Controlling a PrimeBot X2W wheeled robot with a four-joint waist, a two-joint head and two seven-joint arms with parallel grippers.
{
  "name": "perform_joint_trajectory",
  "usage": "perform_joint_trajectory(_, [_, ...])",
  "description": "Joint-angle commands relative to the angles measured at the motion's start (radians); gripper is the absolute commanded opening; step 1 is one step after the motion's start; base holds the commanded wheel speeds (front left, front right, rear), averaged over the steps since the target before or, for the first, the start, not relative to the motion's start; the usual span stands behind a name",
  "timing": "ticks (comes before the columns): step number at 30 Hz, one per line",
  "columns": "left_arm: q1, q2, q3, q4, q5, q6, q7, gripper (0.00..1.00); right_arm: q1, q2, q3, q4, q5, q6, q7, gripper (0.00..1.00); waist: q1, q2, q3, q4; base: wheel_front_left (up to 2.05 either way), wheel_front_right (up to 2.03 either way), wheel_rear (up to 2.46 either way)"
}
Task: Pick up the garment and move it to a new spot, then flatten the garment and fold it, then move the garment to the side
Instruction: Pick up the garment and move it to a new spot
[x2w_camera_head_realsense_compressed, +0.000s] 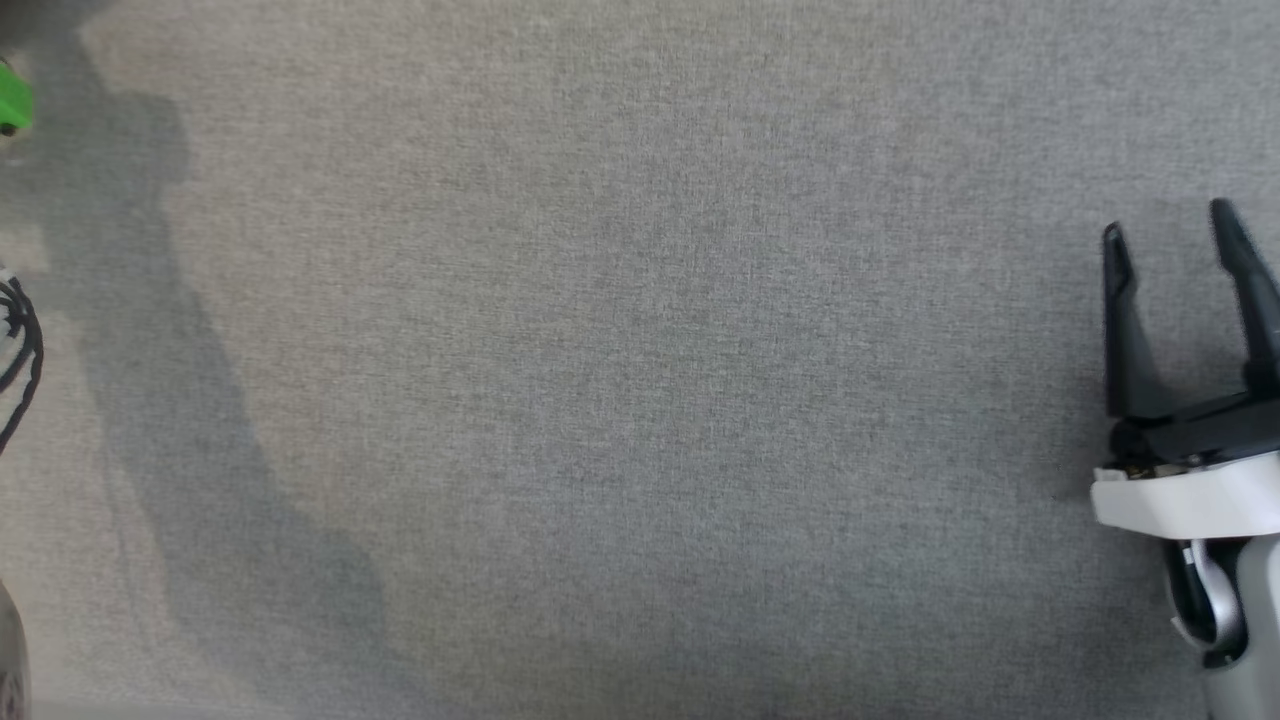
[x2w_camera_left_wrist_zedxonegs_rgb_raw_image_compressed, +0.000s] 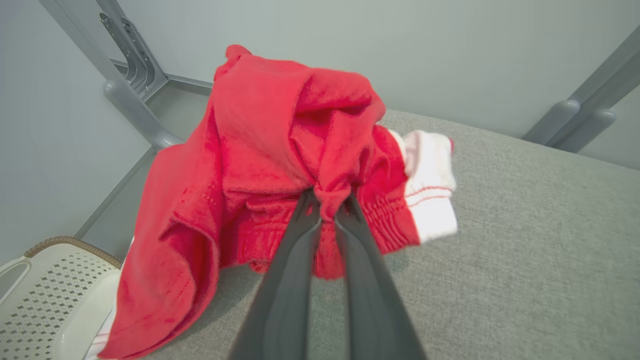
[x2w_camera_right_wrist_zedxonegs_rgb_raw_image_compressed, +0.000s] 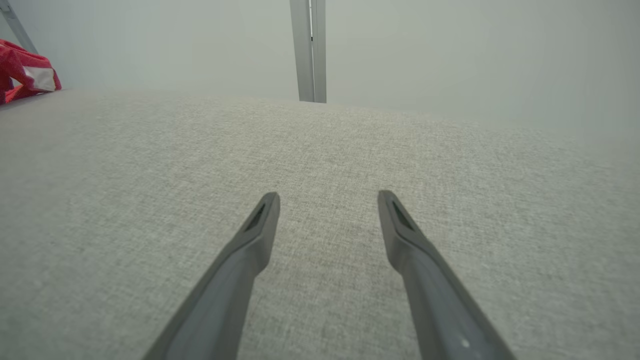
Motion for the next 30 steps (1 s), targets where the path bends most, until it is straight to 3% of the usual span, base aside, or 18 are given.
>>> perform_joint_trajectory(1, [0.03,0.01,-0.02,-0.03,-0.017,-0.002,0.001,0.0,0.018,0.016,0.007,0.012,-0.006,0.0,0.002,1.0,-0.0001,0.0,-0.088,0.006,0.0,0.0,0.0])
perform_joint_trajectory(6, [0.11,0.001,-0.113,-0.242,-0.112,-0.002,0.055,0.0,0.029,0.082,0.024,0.05,-0.007,0.0,0.001,1.0,-0.0001,0.0,-0.221,-0.007,0.0,0.0,0.0])
perform_joint_trajectory(13, [0.329,-0.03,-0.184,-0.699,-0.341,-0.002,0.25,0.0,0.071,0.151,0.032,0.083,-0.008,0.0,0.001,1.0,-0.0001,0.0,-0.389,-0.061,0.0,0.0,0.0])
perform_joint_trajectory(16, [0.447,-0.073,-0.194,-0.922,-0.44,0.035,0.329,0.0,0.086,0.166,0.027,0.086,-0.007,0.0,0.001,1.0,-0.0001,0.0,-0.429,-0.095,0.0,0.0,0.0])
perform_joint_trajectory(21, [0.68,-0.181,-0.251,-1.277,-0.596,0.133,0.401,0.0,0.111,0.189,0.023,0.088,-0.007,0.0,0.001,1.0,-0.0001,0.0,-0.462,-0.163,0.0,0.0,0.0])
perform_joint_trajectory(24, [0.808,-0.239,-0.312,-1.395,-0.658,0.173,0.407,0.0,0.12,0.199,0.017,0.087,0.003,0.0,0.001,1.0,-0.0001,0.0,-0.473,-0.206,0.0,0.0,0.0])
perform_joint_trajectory(28, [0.943,-0.274,-0.393,-1.408,-0.67,0.149,0.369,0.0,0.135,0.21,0.006,0.093,0.006,0.0,0.001,1.0,-0.0001,0.0,-0.476,-0.251,0.0,0.0,0.0])
perform_joint_trajectory(30, [0.976,-0.26,-0.405,-1.347,-0.61,0.141,0.326,0.0,0.14,0.214,0.013,0.093,0.01,0.0,0.001,1.0,-0.0001,0.0,-0.475,-0.274,0.0,0.0,0.0])
